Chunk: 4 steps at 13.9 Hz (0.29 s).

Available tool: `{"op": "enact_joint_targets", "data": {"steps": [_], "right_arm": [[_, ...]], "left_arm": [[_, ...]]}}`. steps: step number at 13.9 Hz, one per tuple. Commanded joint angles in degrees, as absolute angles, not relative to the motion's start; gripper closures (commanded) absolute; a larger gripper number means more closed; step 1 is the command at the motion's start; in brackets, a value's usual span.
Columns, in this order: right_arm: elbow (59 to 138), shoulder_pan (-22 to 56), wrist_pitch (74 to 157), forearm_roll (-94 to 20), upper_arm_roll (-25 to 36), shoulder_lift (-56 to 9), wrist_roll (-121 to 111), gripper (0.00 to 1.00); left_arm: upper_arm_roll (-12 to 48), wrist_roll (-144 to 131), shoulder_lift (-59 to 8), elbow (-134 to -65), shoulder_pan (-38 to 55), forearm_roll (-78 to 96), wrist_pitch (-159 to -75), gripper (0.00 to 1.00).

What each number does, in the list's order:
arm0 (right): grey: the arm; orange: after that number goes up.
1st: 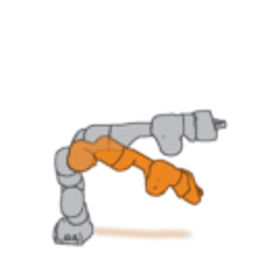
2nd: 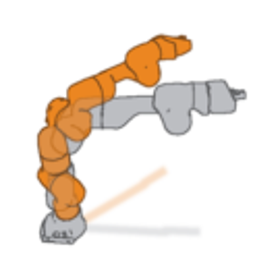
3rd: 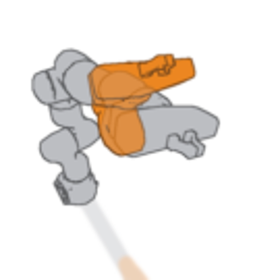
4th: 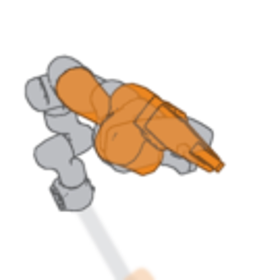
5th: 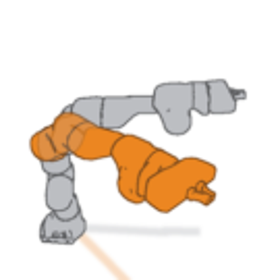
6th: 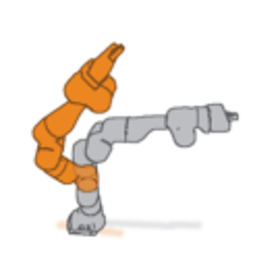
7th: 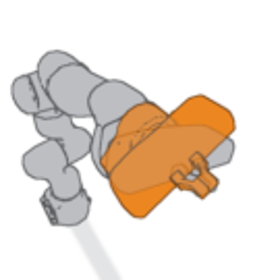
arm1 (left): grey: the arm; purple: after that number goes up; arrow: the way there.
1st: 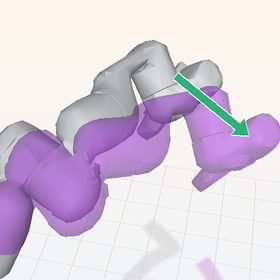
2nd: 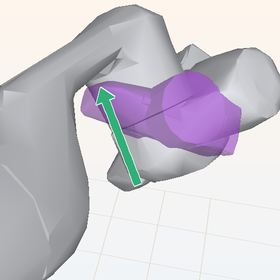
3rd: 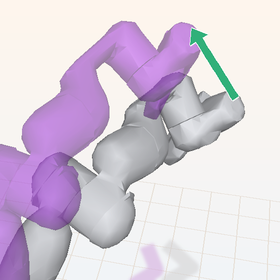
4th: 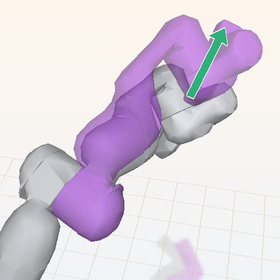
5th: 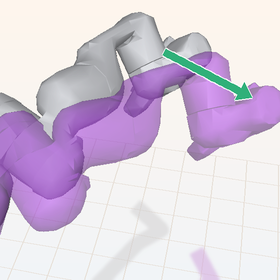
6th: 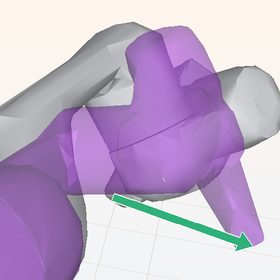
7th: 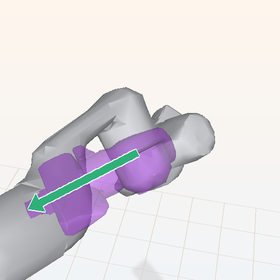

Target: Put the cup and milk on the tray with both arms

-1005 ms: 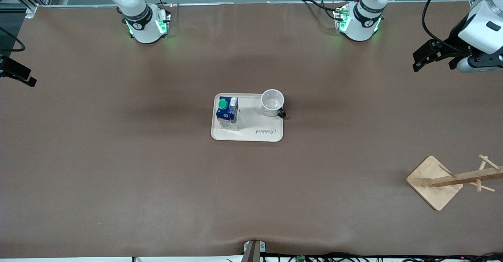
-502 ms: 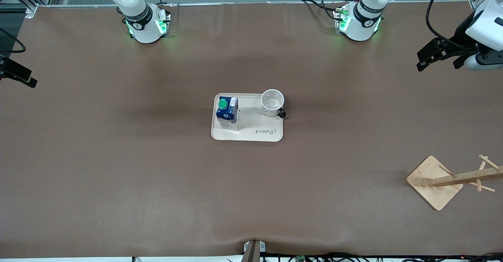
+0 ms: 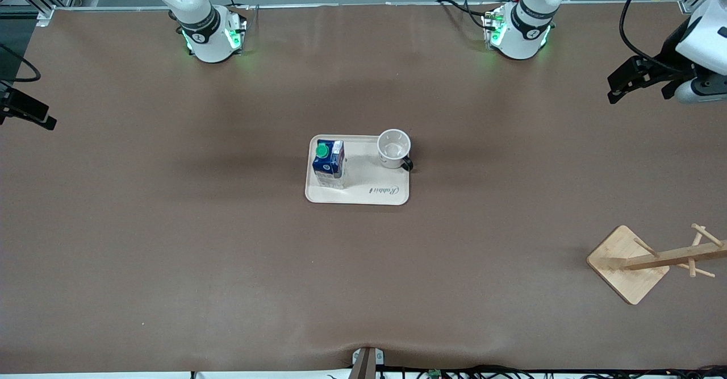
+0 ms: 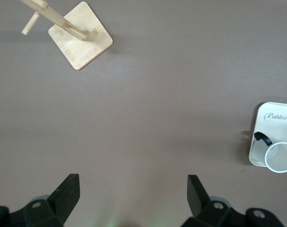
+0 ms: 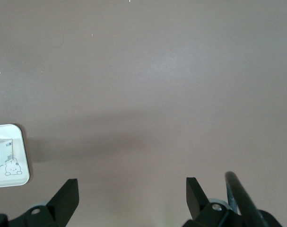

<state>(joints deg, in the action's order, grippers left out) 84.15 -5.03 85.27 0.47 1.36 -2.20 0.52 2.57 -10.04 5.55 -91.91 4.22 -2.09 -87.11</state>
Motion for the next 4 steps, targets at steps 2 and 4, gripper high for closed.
{"op": "enact_joint_targets", "data": {"steps": [2,4], "right_arm": [[82.35,-5.27,84.64,1.67,0.97,-2.99,1.05,0.0],[82.35,-5.01,84.64,1.58,0.97,-2.99,1.05,0.0]], "left_arm": [[3.08,-9.76,3.43,-88.86,4.31,-2.99,-85.08,0.0],[3.08,-10.02,3.43,-88.95,4.31,-2.46,-85.08,0.0]]}}
